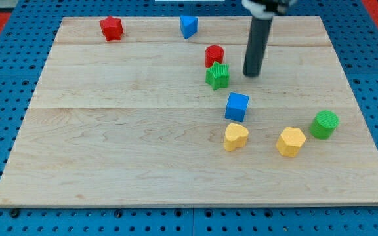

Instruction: Locate the blue cube at the bottom left side of the green star

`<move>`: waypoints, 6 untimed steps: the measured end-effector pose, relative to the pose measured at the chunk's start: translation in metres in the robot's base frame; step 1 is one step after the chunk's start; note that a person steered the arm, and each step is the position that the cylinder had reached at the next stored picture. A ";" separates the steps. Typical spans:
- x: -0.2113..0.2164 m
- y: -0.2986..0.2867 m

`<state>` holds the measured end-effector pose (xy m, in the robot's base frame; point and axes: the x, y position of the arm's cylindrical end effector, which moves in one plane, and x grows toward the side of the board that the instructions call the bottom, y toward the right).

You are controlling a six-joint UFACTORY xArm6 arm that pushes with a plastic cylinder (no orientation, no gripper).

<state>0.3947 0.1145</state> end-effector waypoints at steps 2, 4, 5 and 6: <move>0.045 0.036; 0.067 -0.047; 0.079 -0.067; 0.093 -0.076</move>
